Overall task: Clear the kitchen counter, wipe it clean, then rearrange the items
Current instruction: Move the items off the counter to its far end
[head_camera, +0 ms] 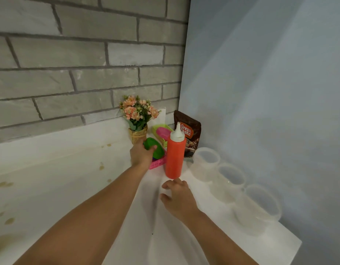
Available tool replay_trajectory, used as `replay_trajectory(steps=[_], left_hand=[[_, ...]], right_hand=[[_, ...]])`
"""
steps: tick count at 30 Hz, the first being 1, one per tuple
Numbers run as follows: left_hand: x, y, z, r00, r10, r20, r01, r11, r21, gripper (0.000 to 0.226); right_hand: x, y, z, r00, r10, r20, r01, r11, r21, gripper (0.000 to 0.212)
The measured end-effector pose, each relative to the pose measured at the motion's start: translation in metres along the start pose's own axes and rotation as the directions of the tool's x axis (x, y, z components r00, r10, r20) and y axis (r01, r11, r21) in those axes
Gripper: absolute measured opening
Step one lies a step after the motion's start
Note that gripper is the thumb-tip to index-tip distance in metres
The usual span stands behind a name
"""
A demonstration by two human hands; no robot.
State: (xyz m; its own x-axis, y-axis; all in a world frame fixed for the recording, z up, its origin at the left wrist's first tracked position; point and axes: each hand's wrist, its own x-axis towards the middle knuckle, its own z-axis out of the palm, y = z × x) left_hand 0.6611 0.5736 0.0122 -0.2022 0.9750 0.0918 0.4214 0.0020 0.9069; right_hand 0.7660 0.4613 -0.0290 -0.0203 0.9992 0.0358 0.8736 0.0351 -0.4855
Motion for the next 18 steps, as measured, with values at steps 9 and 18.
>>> replay_trajectory(steps=[9, 18], left_hand=[[0.002, -0.009, 0.000, 1.000, -0.021, -0.003, 0.022, 0.994, 0.112, 0.047], [-0.021, -0.022, -0.044, 0.996, -0.074, -0.056, 0.075, 0.997, 0.025, 0.028]], right_hand=[[0.004, 0.003, -0.002, 0.999, -0.051, -0.001, 0.051, 0.999, -0.019, 0.036], [0.009, -0.024, -0.003, 0.996, -0.078, 0.034, 0.077, 0.996, 0.037, 0.032]])
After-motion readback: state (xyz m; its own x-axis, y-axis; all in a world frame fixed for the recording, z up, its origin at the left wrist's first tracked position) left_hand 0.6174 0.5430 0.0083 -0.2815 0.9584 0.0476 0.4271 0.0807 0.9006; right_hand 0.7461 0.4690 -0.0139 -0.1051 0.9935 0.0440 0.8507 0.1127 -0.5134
